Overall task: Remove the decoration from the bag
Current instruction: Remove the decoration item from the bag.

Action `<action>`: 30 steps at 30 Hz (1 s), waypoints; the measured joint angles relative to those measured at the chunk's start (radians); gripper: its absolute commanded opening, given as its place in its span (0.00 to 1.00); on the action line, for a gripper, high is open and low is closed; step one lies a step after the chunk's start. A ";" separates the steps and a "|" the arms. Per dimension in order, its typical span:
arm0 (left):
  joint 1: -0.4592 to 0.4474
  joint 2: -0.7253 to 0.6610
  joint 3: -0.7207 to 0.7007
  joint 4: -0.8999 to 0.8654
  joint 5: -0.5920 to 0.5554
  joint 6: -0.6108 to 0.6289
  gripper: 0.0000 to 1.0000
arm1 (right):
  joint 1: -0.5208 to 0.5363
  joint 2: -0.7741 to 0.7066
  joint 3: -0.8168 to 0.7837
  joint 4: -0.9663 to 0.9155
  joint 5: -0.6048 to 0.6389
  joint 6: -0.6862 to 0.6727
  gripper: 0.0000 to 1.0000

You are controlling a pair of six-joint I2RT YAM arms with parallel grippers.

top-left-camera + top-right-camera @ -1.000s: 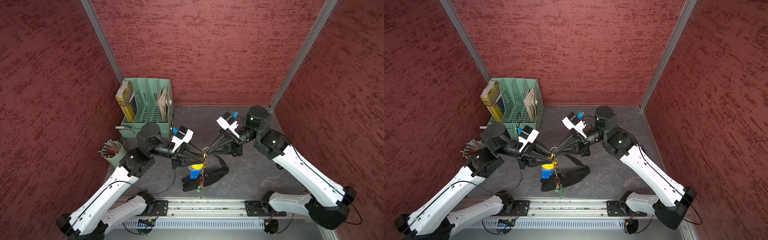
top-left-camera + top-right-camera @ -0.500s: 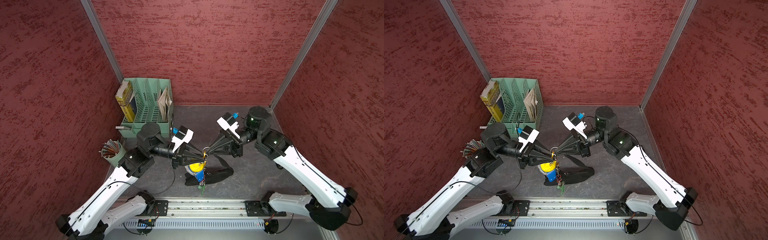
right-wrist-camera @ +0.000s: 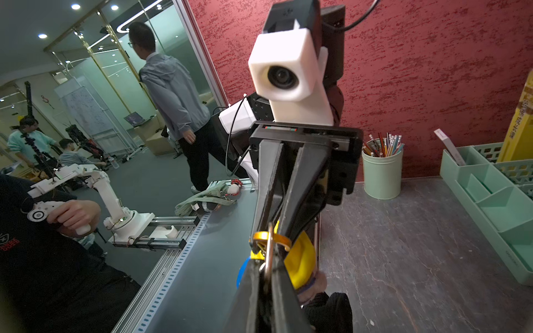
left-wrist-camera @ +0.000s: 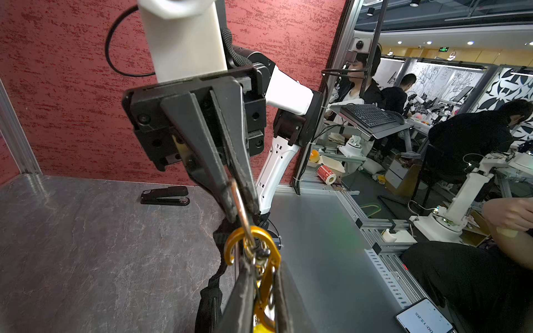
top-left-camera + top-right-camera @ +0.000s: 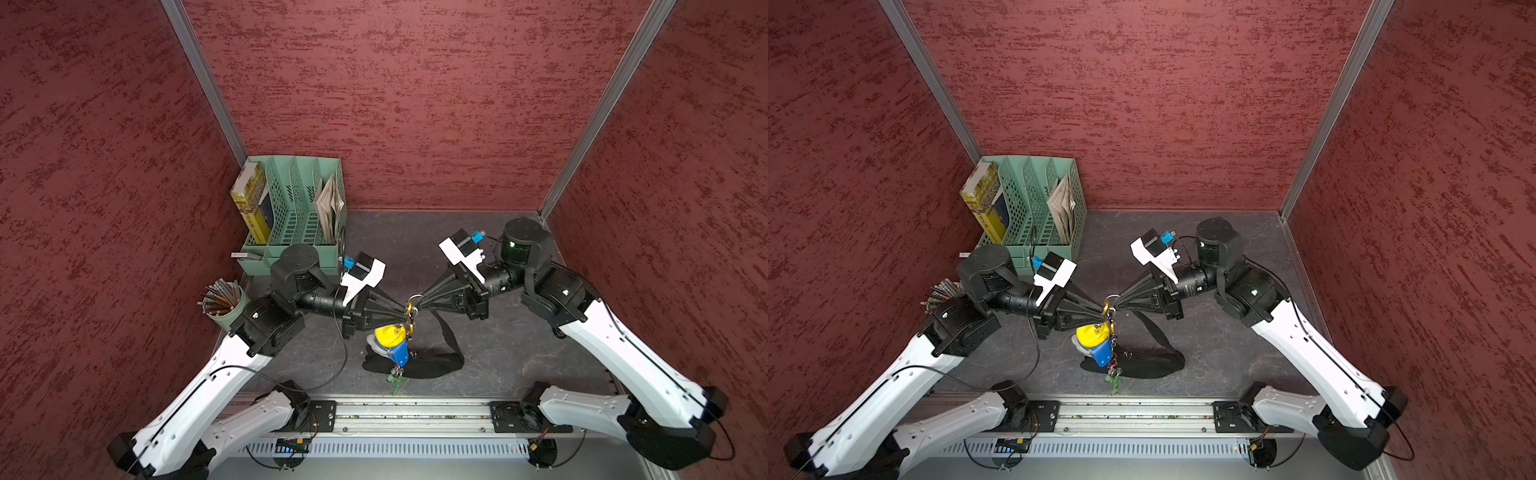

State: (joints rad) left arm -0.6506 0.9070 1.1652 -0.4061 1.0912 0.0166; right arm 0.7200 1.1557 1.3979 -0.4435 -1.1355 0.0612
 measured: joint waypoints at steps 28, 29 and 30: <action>0.002 0.062 0.060 0.066 0.056 -0.027 0.00 | -0.004 0.044 0.002 -0.003 0.036 0.046 0.00; 0.003 0.066 0.060 0.070 0.056 -0.027 0.00 | -0.004 0.044 0.002 -0.003 0.038 0.046 0.00; 0.003 0.068 0.060 0.074 0.056 -0.028 0.00 | -0.004 0.044 0.002 -0.003 0.040 0.046 0.00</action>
State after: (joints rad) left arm -0.6479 0.9749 1.2251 -0.3325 1.1469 -0.0116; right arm 0.7162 1.1995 1.3994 -0.4469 -1.0954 0.1070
